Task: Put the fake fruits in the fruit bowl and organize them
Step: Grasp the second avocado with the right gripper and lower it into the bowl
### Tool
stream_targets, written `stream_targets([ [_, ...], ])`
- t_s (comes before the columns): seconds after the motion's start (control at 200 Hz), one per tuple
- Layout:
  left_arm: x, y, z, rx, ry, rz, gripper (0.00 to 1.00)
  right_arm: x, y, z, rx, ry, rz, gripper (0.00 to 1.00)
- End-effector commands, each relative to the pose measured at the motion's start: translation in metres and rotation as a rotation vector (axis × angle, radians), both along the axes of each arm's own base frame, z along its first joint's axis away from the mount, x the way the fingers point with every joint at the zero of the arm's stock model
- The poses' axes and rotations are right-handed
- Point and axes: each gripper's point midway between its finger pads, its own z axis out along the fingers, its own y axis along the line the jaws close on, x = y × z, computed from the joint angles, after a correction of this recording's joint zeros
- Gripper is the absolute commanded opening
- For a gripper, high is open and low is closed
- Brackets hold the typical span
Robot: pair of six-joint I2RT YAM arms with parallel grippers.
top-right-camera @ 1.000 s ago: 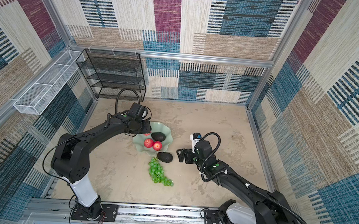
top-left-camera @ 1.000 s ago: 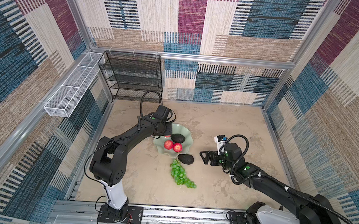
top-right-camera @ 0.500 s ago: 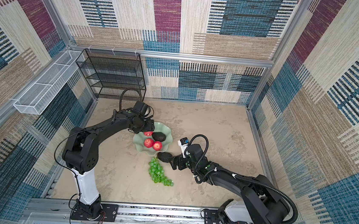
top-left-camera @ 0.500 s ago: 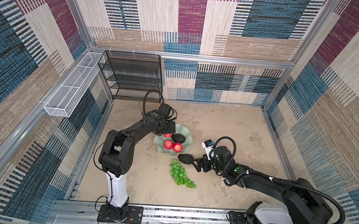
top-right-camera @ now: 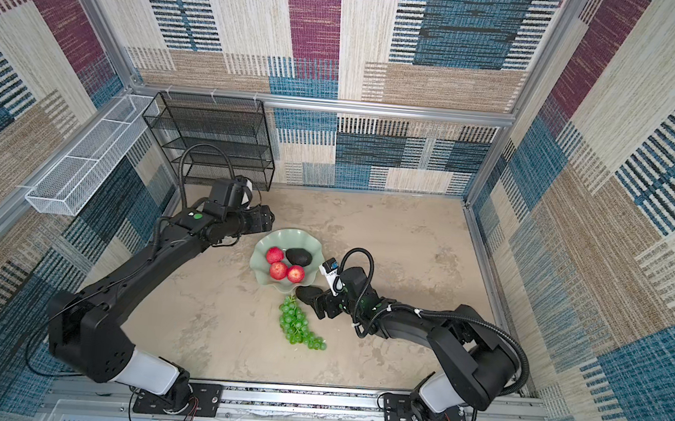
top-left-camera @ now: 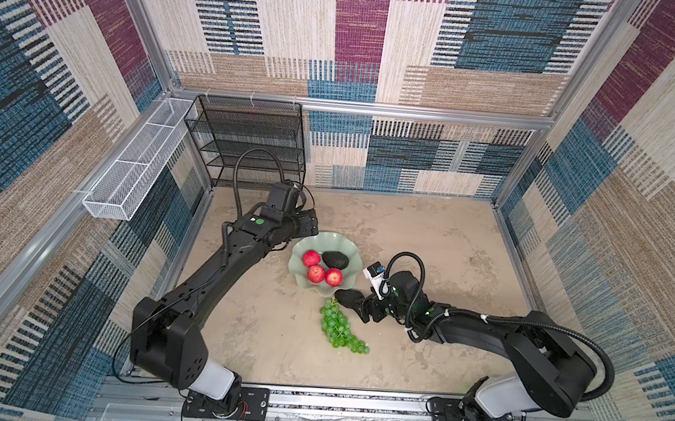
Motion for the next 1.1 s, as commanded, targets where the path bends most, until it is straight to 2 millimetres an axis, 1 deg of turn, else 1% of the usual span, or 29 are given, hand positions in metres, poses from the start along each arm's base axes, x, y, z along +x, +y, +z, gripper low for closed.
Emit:
stream_targets([
  [0.0,-0.010,0.022,0.015,0.018,-0.072,0.056,0.80,0.007,0.009,0.000,-0.005,-0.050,0.033,0.92],
  [0.03,-0.015,0.028,0.018,0.014,-0.082,0.070,0.81,0.007,0.011,-0.002,-0.007,-0.050,0.037,0.92],
  [0.14,-0.034,0.046,0.020,0.000,-0.094,0.112,0.81,0.009,0.016,-0.008,-0.012,-0.045,0.047,0.90],
  [0.291,-0.055,0.062,0.013,-0.005,-0.081,0.146,0.81,0.012,0.023,-0.015,-0.006,-0.034,0.059,0.84],
  [0.451,-0.069,0.073,0.004,-0.005,-0.067,0.175,0.81,0.010,0.025,-0.021,-0.004,-0.023,0.062,0.66],
  [0.541,-0.072,0.077,0.003,-0.008,-0.066,0.185,0.81,0.008,0.024,-0.023,-0.008,-0.020,0.066,0.58],
  [0.616,-0.073,0.078,0.003,-0.017,-0.067,0.187,0.82,0.004,0.021,-0.027,-0.019,-0.015,0.066,0.53],
  [0.731,-0.071,0.077,0.005,-0.033,-0.073,0.184,0.81,-0.001,0.015,-0.031,-0.036,-0.002,0.058,0.48],
  [0.806,-0.071,0.077,0.004,-0.035,-0.074,0.184,0.81,-0.010,0.011,-0.033,-0.048,0.013,0.055,0.46],
  [0.907,-0.071,0.077,0.001,-0.037,-0.069,0.182,0.81,-0.024,0.008,-0.032,-0.040,0.037,0.051,0.39],
  [1.027,-0.072,0.078,-0.003,-0.044,-0.062,0.183,0.81,-0.043,0.003,-0.031,-0.055,0.068,0.036,0.38],
  [1.097,-0.073,0.079,-0.004,-0.043,-0.062,0.186,0.81,-0.054,-0.004,-0.029,-0.073,0.078,0.008,0.38],
])
